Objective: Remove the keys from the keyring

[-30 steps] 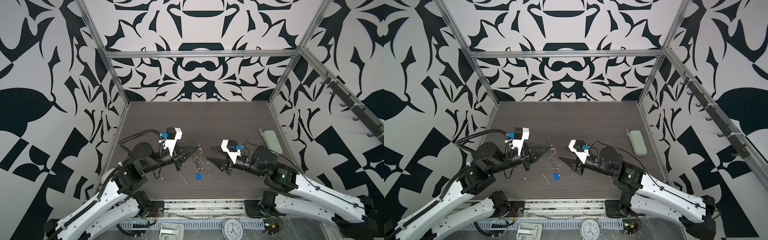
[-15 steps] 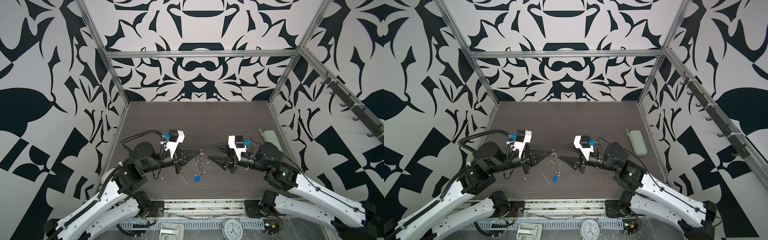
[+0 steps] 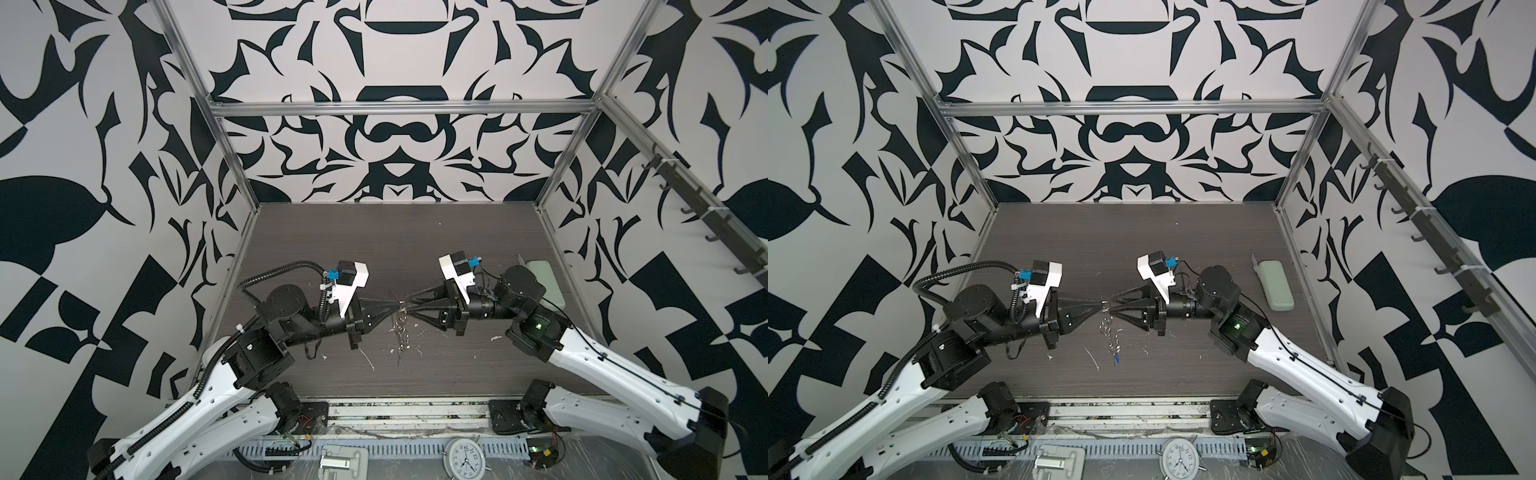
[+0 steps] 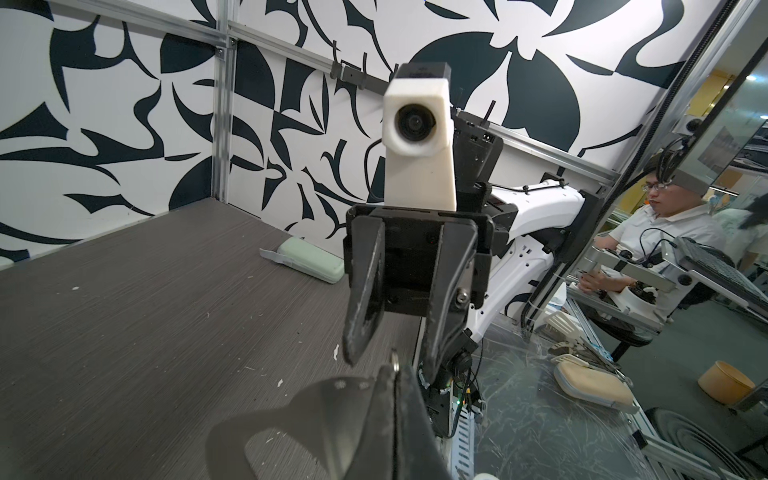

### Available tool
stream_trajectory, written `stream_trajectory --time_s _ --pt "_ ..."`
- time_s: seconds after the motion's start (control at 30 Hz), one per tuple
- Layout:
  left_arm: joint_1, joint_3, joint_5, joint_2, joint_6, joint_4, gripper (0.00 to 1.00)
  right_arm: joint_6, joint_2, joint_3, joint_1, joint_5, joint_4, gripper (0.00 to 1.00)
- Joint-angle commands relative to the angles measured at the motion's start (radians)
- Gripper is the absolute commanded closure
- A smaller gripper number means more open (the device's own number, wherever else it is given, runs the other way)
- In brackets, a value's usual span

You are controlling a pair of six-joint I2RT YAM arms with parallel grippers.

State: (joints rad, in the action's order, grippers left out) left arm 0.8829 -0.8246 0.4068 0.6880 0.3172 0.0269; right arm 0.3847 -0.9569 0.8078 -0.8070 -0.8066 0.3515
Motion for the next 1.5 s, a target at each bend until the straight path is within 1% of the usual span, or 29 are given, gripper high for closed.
stream_trajectory --time_s 0.0,0.07,0.17,0.27,0.37,0.43,0.47,0.53,0.57,0.6,0.63,0.67,0.7,0.73,0.83,0.9,1.03,1.1,1.17,1.27,1.4,1.47 --pt "-0.002 -0.002 -0.015 -0.015 0.000 -0.041 1.00 0.039 0.001 0.016 0.001 -0.049 0.098 0.66" --pt "-0.002 -0.002 -0.008 -0.011 0.001 -0.048 1.00 0.056 -0.014 0.013 0.000 -0.056 0.120 0.66" --pt "-0.003 -0.004 -0.002 -0.003 0.002 -0.052 1.00 0.068 -0.031 0.013 0.001 -0.063 0.138 0.69" --pt "-0.003 -0.004 -0.002 -0.001 0.004 -0.056 1.00 0.074 -0.042 0.017 0.002 -0.068 0.139 0.75" --pt "-0.002 -0.003 -0.013 -0.005 0.002 -0.055 1.00 0.074 -0.042 0.013 0.000 -0.063 0.137 0.87" --pt "-0.002 -0.002 -0.019 -0.008 -0.001 -0.054 1.00 0.073 -0.040 0.011 0.000 -0.059 0.132 0.98" --pt "-0.002 -0.004 -0.020 -0.007 -0.001 -0.052 1.00 0.071 -0.039 0.011 0.001 -0.056 0.126 1.00" --pt "-0.002 -0.018 -0.016 0.002 0.003 -0.031 1.00 0.058 -0.034 0.023 0.000 -0.049 0.089 1.00" --pt "-0.002 -0.031 -0.024 0.006 0.003 -0.005 1.00 0.042 -0.029 0.038 0.001 -0.053 0.046 1.00" --pt "-0.002 -0.047 -0.029 0.008 -0.001 0.033 0.98 0.013 -0.022 0.059 0.001 -0.045 -0.019 1.00" --pt "-0.003 -0.060 -0.034 0.006 -0.009 0.070 0.85 -0.020 -0.016 0.083 0.001 -0.039 -0.091 1.00" --pt "-0.002 -0.071 -0.036 0.003 -0.014 0.105 0.76 -0.045 -0.014 0.106 0.000 -0.036 -0.161 1.00" --pt "-0.002 -0.089 -0.039 0.001 -0.022 0.151 0.71 -0.075 -0.016 0.137 0.001 -0.036 -0.238 1.00" --pt "-0.002 -0.111 -0.045 0.003 -0.032 0.204 0.68 -0.107 -0.022 0.170 0.001 -0.038 -0.329 1.00" --pt "-0.003 -0.192 -0.024 0.036 -0.060 0.360 0.68 -0.188 -0.050 0.264 0.002 -0.043 -0.554 1.00" --pt "-0.002 -0.240 0.001 0.078 -0.074 0.450 0.70 -0.224 -0.067 0.309 0.003 -0.037 -0.655 1.00" --pt "-0.002 -0.338 0.033 0.174 -0.102 0.614 0.70 -0.288 -0.101 0.394 0.002 -0.039 -0.812 1.00" --pt "-0.002 -0.367 0.040 0.204 -0.111 0.651 0.70 -0.304 -0.113 0.422 0.002 -0.038 -0.854 1.00" --pt "-0.002 -0.389 0.047 0.221 -0.122 0.670 0.72 -0.317 -0.125 0.449 0.002 -0.034 -0.888 1.00" --pt "-0.003 -0.411 0.065 0.239 -0.133 0.683 0.76 -0.332 -0.142 0.482 0.002 -0.033 -0.929 1.00" --pt "-0.003 -0.423 0.076 0.263 -0.136 0.696 0.77 -0.347 -0.160 0.512 0.002 -0.031 -0.961 1.00" --pt "-0.002 -0.424 0.087 0.269 -0.135 0.688 0.80 -0.350 -0.167 0.518 0.003 -0.031 -0.970 1.00"
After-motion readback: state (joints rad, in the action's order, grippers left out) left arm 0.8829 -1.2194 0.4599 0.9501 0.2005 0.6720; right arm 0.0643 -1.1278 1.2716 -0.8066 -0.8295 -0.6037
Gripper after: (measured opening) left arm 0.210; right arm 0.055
